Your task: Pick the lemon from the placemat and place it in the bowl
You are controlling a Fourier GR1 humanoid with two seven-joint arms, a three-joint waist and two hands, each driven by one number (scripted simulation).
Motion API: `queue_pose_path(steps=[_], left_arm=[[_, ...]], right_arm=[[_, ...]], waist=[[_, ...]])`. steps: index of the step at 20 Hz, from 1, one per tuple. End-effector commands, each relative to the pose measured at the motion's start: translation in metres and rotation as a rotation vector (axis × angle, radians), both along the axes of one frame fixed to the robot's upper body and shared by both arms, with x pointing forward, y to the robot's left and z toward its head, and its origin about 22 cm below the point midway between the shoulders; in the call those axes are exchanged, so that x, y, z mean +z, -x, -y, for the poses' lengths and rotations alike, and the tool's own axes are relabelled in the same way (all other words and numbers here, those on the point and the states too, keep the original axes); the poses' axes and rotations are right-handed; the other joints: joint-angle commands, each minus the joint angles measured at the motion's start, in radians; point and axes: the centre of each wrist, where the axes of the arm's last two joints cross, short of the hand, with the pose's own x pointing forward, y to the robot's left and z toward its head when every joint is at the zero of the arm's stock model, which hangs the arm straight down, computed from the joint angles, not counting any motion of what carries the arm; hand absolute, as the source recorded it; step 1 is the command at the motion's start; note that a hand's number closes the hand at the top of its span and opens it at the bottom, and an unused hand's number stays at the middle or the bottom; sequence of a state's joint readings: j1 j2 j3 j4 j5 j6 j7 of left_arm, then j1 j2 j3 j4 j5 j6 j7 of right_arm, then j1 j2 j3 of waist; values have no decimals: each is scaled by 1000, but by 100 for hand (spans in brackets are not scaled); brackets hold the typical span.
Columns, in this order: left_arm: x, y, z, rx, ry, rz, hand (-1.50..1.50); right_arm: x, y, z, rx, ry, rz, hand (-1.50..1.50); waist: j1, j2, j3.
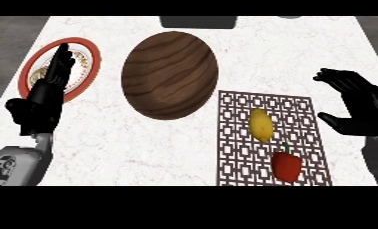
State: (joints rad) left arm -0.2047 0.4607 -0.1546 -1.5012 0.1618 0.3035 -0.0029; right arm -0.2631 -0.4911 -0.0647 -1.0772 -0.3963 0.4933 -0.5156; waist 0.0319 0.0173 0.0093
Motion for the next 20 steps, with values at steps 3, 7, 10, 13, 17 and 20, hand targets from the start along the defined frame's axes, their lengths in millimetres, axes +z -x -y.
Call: queue_pose_path(steps=[3,7,10,13,17,20], left_arm=[[0,1,32,9,-30,-15,0],[15,-5,17,19,-38,-21,0],[24,-7,15,15,-59,-29,0],[7,-4,31,22,-56,-21,0],[7,-6,21,23,-45,-31,0],[0,0,25,32,-54,-41,0]], right_arm=[[20,-3,38,149,201,144,-150],[42,-17,37,229,405,131,-150],[56,-25,31,258,599,111,-150],[79,-47,-9,300,758,133,-150],[90,-54,-26,397,875,111,-150],[92,-56,-59,469,917,104,-150]], waist=[[-8,-10,-5],[-4,-12,-7],[-6,-14,-8],[-13,-15,-10],[-22,-17,-10],[-28,-19,-10]])
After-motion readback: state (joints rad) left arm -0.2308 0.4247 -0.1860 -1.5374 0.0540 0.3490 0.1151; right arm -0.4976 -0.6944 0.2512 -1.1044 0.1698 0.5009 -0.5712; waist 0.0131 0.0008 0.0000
